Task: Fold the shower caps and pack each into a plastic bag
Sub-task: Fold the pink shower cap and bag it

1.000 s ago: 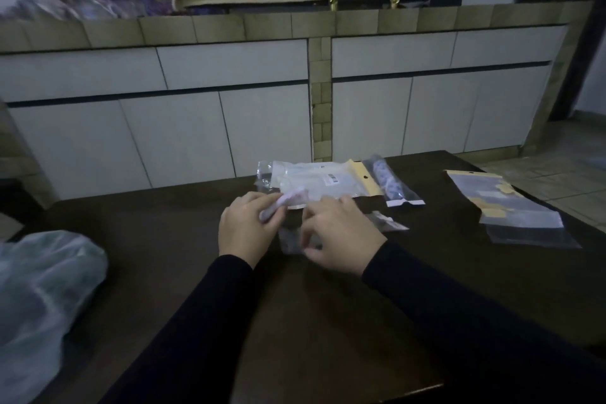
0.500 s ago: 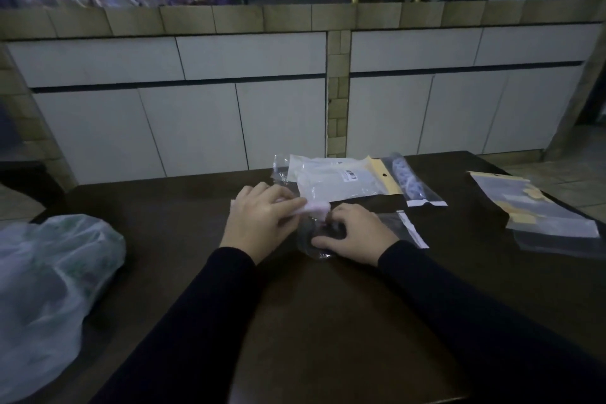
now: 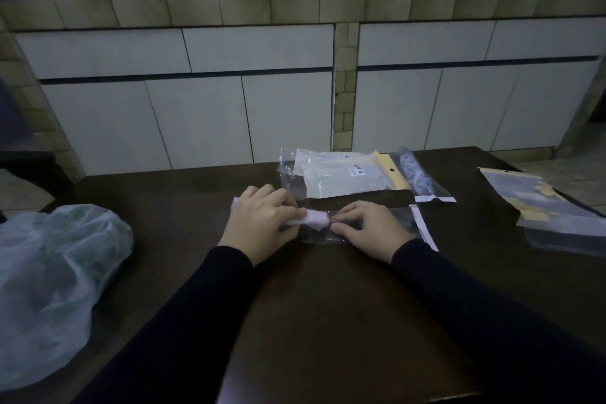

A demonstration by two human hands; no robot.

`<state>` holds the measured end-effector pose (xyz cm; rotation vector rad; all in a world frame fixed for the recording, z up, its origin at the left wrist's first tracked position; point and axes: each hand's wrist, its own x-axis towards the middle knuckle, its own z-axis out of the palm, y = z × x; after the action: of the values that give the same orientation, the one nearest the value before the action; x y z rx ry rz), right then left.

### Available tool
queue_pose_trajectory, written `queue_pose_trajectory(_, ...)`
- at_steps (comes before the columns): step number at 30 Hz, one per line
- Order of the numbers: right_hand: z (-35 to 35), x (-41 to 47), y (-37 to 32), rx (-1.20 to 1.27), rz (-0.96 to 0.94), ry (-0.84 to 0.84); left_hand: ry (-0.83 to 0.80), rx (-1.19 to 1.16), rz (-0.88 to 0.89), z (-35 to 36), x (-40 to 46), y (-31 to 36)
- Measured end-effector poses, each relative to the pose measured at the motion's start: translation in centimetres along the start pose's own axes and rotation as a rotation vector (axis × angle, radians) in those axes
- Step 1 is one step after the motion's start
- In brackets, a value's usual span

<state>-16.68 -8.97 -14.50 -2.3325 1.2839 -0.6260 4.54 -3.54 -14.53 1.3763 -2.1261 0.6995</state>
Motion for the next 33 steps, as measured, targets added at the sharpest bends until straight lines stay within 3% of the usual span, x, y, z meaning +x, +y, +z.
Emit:
queue_pose_trajectory(6, -0.2, 0.1, 0.3, 0.117, -0.014, 0.041, -0.078, -0.063, 0.001, 0.3, 0.0, -0.2)
queue_pose_trajectory(13, -0.1, -0.1, 0.0, 0.152, -0.092, -0.062, -0.134, -0.231, 0.055, 1.0, 1.3, 1.1)
queue_pose_trajectory(18, -0.1, -0.3, 0.3, 0.122, -0.084, -0.088, -0.205, -0.408, -0.134, 0.0, 1.4, 1.5)
queue_pose_trajectory(21, 0.0, -0.4, 0.4, 0.123, -0.079, -0.094, -0.177, -0.321, -0.184, -1.4, 0.8, 0.9)
queue_pose_trajectory(27, 0.1, -0.4, 0.4, 0.112, -0.070, -0.057, -0.434, -0.272, -0.552, -2.6, -0.4, -1.0)
queue_pose_trajectory(33, 0.0, -0.6, -0.1, 0.097, -0.140, -0.033, -0.317, -0.476, -0.529, -0.5, 0.7, 1.8)
